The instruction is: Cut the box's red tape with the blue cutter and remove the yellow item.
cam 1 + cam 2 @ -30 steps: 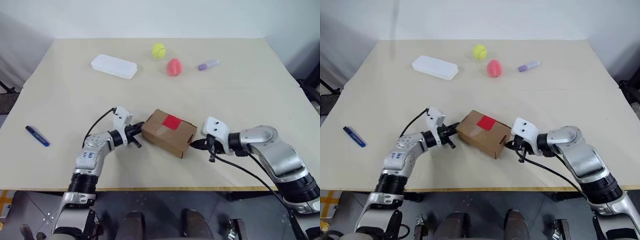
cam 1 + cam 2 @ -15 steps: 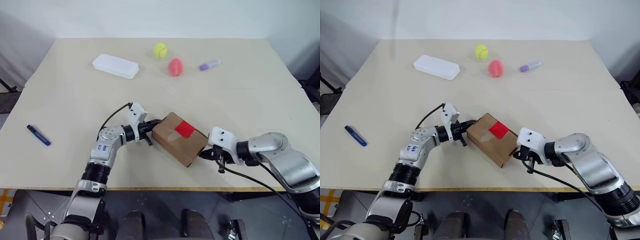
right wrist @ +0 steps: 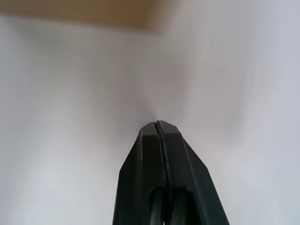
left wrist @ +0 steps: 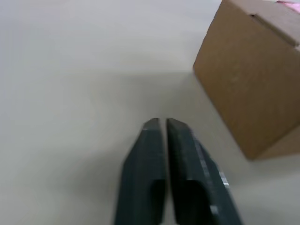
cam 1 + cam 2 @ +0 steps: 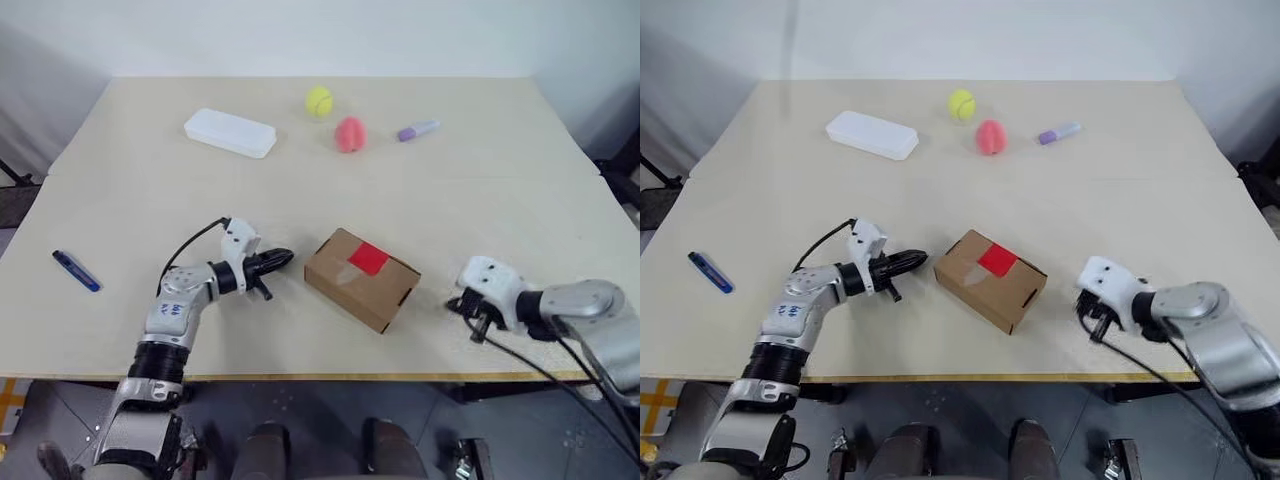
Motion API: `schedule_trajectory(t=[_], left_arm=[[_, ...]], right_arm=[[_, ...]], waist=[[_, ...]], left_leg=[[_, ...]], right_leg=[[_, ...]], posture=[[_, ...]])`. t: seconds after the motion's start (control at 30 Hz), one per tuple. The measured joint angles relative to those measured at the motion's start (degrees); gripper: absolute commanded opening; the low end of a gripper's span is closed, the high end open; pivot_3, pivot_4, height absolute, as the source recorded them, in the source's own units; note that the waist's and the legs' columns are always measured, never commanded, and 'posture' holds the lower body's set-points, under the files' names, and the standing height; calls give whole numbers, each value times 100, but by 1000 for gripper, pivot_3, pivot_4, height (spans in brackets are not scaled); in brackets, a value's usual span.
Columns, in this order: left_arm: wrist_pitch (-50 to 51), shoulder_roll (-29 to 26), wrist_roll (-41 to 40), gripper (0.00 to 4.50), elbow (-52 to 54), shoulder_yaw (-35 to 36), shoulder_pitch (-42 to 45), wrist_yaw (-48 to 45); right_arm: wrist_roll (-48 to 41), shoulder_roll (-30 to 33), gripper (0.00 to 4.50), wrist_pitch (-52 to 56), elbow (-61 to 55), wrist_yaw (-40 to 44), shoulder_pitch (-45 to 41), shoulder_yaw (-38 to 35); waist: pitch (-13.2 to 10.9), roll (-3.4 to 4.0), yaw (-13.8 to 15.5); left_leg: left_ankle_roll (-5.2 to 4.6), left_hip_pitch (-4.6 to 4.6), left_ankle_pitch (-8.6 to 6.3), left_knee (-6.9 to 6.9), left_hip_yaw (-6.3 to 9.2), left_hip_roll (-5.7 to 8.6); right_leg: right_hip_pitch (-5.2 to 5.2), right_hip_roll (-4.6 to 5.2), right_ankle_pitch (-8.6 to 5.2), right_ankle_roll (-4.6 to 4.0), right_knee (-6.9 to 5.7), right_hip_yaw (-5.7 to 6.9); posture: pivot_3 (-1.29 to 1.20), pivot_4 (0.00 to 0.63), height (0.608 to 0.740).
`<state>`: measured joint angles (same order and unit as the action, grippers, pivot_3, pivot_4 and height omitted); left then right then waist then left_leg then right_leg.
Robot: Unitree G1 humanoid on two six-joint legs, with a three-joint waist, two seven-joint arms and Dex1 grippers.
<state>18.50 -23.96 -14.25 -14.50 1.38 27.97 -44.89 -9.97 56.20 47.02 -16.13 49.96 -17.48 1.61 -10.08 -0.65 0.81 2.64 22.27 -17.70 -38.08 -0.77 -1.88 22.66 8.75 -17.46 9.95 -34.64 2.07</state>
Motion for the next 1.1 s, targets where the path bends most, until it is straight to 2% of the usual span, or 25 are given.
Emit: schedule_trajectory(t=[0.13, 0.33, 0.37, 0.53, 0.63, 0.83, 0.97, 1.1], left_arm=[[334, -191, -270, 2437, 836, 477, -404, 234], [850, -355, -678, 4289, 2380, 1179, -1205, 764], [937, -358, -739, 4483, 2595, 1246, -1356, 850], [1321, -274, -1021, 4483, 3602, 1643, -1991, 1426], [1480, 195, -1171, 4483, 4620, 2087, -2852, 2060], [1523, 1088, -1199, 4483, 6101, 3189, -4231, 3366], [1576, 1286, -1201, 4483, 6439, 3405, -4614, 3863], [1610, 1474, -1206, 4483, 6456, 3483, -4529, 4350]], right_arm=[[-125, -302, 2340, -783, 994, 42, -812, -365], [-341, -989, 4472, -2342, 2463, 679, -1675, -376], [-343, -1058, 4500, -2559, 2698, 777, -1783, -366], [-312, -1543, 4500, -3709, 3736, 1100, -2367, -315], [-325, -1861, 4500, -4092, 4141, 1227, -2633, -294], [-689, -2362, 4500, -4056, 4420, 1820, -2848, -287], [-715, -2416, 4500, -4063, 4643, 2156, -3079, -187], [-616, -2602, 4500, -4204, 5034, 2169, -3372, -165]], waist=[[-2, -3, -35], [-3, -5, -110], [-4, -4, -107], [-4, -3, -109], [-5, -4, -149], [-5, -4, -157], [-5, -4, -82], [-5, -4, -102]], left_leg=[[1, -2, 0, 5, 2, -4], [1, -2, 0, 5, 1, -4], [1, -2, 0, 5, 1, -4], [1, -4, 0, 3, 1, -5], [7, -5, -10, 3, -1, -12], [5, -6, -12, -5, 0, -17], [3, -6, -14, -12, 0, -17], [1, -7, -15, -9, 0, -17]], right_leg=[[0, -1, 0, 0, -1, 0], [-2, 1, 1, 3, 1, 1], [-1, 1, 1, 3, 0, 1], [-1, 1, 2, 2, -3, 0], [-1, 1, 2, 3, -1, 1], [-5, -2, 2, -1, -4, 7], [-9, -3, 1, -8, 0, 6], [-8, -5, 2, -9, 0, 6]], posture=[[0, 150, 740], [0, 150, 740], [0, 150, 740], [0, 150, 740], [0, 150, 740], [0, 150, 740], [0, 150, 740], [0, 150, 740]])
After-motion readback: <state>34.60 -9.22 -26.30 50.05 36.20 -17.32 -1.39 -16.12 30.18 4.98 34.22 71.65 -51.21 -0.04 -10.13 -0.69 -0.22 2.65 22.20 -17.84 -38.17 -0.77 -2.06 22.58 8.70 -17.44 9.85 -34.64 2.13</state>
